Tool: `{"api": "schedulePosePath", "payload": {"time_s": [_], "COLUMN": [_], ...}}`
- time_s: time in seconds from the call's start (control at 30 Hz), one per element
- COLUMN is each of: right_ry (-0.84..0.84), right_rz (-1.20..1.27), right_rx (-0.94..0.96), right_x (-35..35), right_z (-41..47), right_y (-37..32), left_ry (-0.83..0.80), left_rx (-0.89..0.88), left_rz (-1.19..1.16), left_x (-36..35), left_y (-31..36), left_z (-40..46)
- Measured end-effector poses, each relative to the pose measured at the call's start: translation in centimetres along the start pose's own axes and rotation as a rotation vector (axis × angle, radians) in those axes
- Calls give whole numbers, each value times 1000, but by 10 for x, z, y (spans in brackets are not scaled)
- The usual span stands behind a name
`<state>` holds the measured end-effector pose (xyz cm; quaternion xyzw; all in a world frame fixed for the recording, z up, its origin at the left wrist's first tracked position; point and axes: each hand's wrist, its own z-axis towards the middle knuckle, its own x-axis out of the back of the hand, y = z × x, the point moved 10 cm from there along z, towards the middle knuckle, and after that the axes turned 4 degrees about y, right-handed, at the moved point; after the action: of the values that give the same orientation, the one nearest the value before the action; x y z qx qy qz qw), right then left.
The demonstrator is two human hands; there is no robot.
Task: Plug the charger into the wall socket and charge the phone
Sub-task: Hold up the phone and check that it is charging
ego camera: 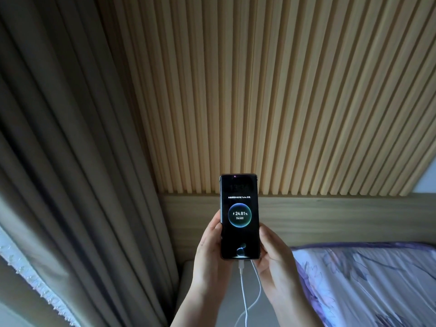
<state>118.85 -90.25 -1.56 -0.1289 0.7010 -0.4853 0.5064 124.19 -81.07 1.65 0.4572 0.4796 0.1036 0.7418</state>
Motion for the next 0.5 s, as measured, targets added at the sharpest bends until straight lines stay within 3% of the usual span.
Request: {"api": "schedulePosePath", "payload": {"time_s": [0.2,0.5], "right_ry": [11,236], "right_rz": [-15,-108], "right_rx": [-41,-256], "right_x": [13,80], "right_z": [6,7], "right_y": [23,117], "left_ry": [62,243], "left_rx": [60,305], "left_rz": [-32,-106], "left_x": [25,104], "left_y": [-26,-111], "left_z": [5,-11]}}
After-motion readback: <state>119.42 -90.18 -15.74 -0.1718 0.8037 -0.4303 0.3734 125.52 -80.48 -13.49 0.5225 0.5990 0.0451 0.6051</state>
